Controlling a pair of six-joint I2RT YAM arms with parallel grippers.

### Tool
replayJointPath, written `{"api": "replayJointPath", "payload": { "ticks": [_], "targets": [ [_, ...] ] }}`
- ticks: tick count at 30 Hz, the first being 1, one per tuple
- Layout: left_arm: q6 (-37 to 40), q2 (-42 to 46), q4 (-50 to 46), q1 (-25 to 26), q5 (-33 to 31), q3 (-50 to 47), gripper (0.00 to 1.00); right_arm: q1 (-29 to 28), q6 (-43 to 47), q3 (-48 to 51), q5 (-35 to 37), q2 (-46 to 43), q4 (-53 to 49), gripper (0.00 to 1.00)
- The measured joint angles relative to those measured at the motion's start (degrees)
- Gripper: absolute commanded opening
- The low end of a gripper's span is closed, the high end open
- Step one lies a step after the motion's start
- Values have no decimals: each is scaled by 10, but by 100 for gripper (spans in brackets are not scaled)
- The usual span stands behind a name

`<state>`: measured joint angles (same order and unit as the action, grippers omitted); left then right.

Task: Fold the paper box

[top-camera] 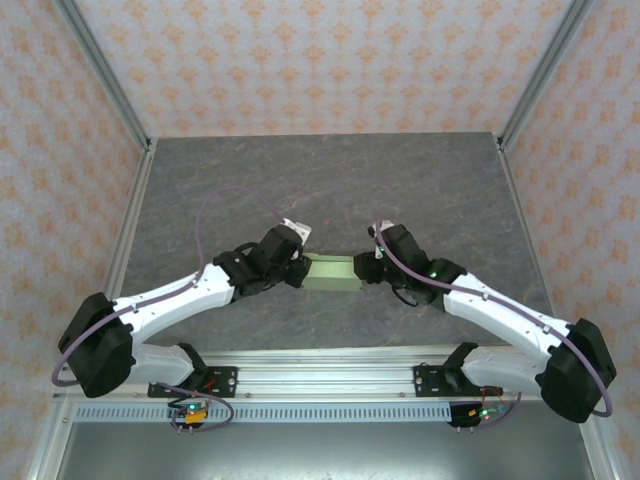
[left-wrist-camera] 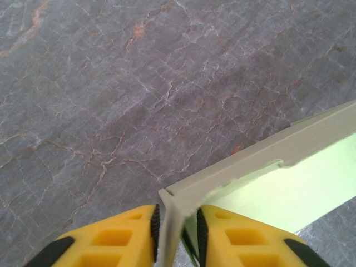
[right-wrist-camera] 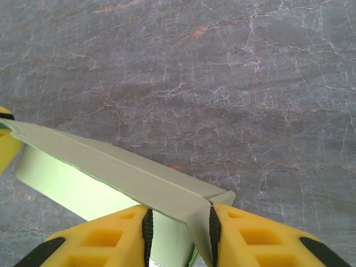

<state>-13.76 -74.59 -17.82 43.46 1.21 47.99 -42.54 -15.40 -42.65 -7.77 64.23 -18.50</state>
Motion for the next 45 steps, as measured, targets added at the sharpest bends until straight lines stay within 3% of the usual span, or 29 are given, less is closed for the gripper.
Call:
{"api": "replayJointPath", "payload": {
  "ticks": [5, 14, 25, 28, 35, 45],
  "targets": [
    [-11, -2, 0, 0, 3, 4, 9, -19, -3, -22, 37, 33, -33, 28],
    [-50, -2, -7, 0, 9, 7, 9, -56, -26, -73, 112, 82, -81, 26],
    [-132, -8, 19, -1, 16, 2, 11, -64, -66, -80, 145, 103, -87, 23],
    [-152, -10, 23, -1, 20, 2, 22, -64, -75, -80, 151, 103, -87, 23],
    [-192, -10, 37, 0, 28, -1, 22, -67, -87, -80, 158, 103, -89, 22],
    [-217, -14, 60, 25, -29, -21, 8, -68, -102, -79, 166, 102, -88, 23]
  ]
}}
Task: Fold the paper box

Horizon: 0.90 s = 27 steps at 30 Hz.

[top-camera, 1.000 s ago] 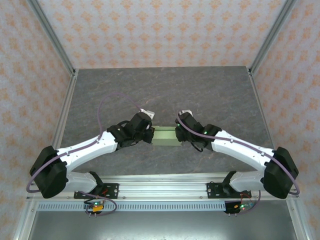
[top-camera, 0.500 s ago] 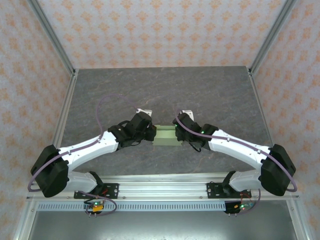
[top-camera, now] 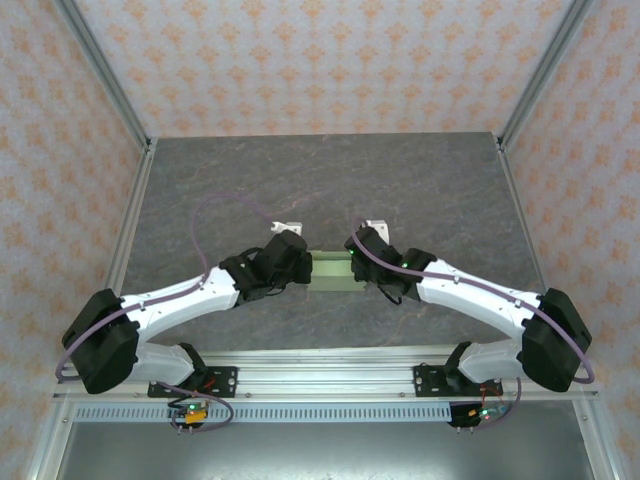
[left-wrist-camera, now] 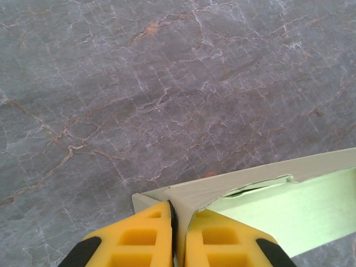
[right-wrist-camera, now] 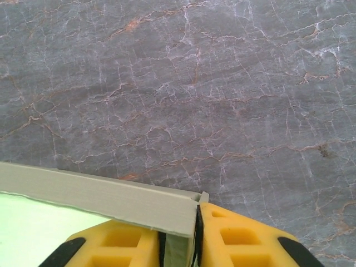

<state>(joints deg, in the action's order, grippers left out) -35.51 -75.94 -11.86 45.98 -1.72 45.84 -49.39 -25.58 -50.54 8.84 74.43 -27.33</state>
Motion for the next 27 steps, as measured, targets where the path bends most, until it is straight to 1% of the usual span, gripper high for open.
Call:
{"api": "replayJointPath", "payload": {
  "ticks": [5, 12, 16, 18, 25, 27],
  "targets": [
    [8, -6, 1, 8, -29, 0, 6, -4, -10, 13, 2, -22, 10, 30],
    [11, -20, 1, 14, -50, 3, 5, -6, -19, 15, 9, -56, 10, 32],
    [18, -25, -7, 23, -63, 12, 5, -6, -22, 15, 8, -57, 8, 39],
    [23, -26, -14, 27, -70, 16, 5, -6, -24, 16, 7, -62, 6, 41],
    [32, -26, -41, 42, -102, 26, 4, -6, -30, 16, 2, -95, 6, 40],
    [37, -26, -49, 48, -113, 28, 4, -6, -33, 16, 2, -106, 6, 32]
  ]
}}
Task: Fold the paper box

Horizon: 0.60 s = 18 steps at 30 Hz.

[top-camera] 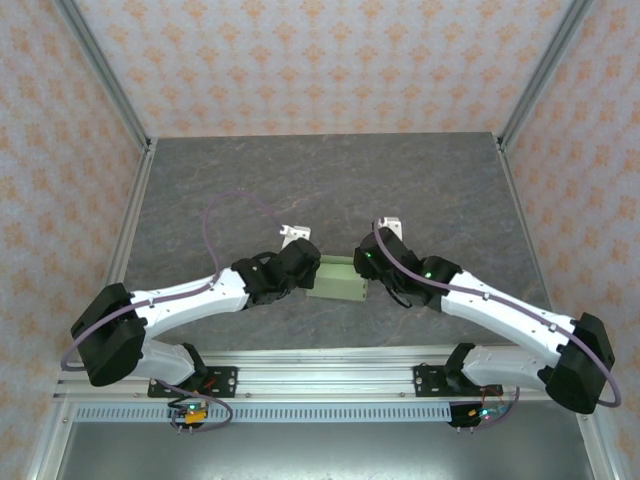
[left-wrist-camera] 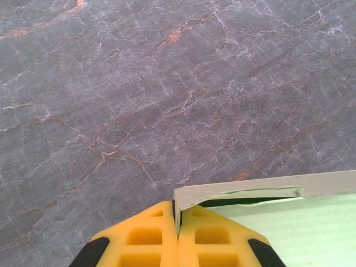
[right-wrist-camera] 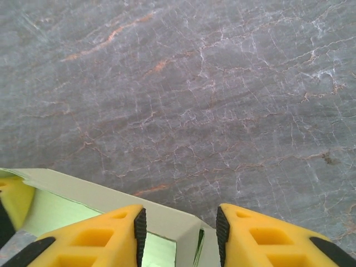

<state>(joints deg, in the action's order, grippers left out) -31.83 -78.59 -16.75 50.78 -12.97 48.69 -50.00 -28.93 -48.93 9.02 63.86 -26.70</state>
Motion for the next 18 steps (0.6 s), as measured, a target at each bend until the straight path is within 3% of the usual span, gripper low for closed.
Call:
{"api": "replayJointPath", "payload": {
  "ticks": [3, 9, 18],
  "targets": [
    [4, 0, -5, 10, -16, 0, 4, 0, -7, 6, 0, -11, 2, 27],
    [4, 0, -11, 17, -40, 0, 4, 0, -19, 20, -5, -12, 3, 34],
    [4, 0, -11, 19, -56, 0, 4, 0, -39, 48, -35, -17, 16, 33]
  ]
}}
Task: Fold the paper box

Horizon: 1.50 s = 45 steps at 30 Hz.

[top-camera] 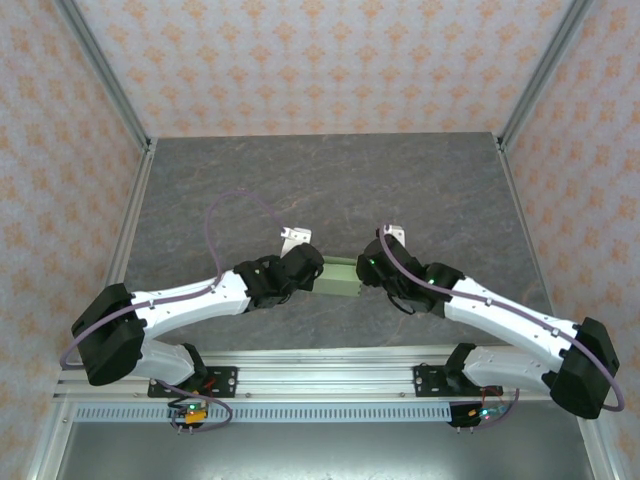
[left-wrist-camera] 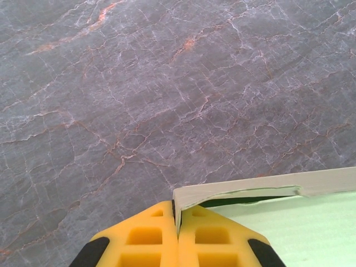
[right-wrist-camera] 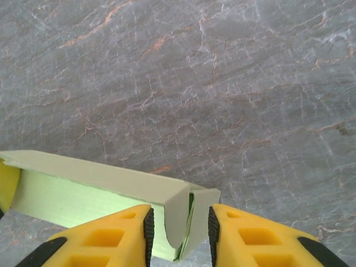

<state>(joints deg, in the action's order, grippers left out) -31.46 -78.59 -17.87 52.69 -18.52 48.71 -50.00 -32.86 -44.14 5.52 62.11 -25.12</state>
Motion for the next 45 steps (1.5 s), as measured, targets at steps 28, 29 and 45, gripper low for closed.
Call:
{"api": "replayJointPath", "payload": {
  "ticks": [28, 29, 45],
  "targets": [
    [-32, 4, 52, 9, -48, -42, 0, 0, -26, 43, -25, 43, 107, 20],
    [-32, 5, 63, 11, -54, -47, 0, 0, -28, 51, -26, 36, 110, 24],
    [-24, 9, 186, 28, -125, -115, 1, -1, 333, 140, -72, -200, 108, 66]
  ]
}}
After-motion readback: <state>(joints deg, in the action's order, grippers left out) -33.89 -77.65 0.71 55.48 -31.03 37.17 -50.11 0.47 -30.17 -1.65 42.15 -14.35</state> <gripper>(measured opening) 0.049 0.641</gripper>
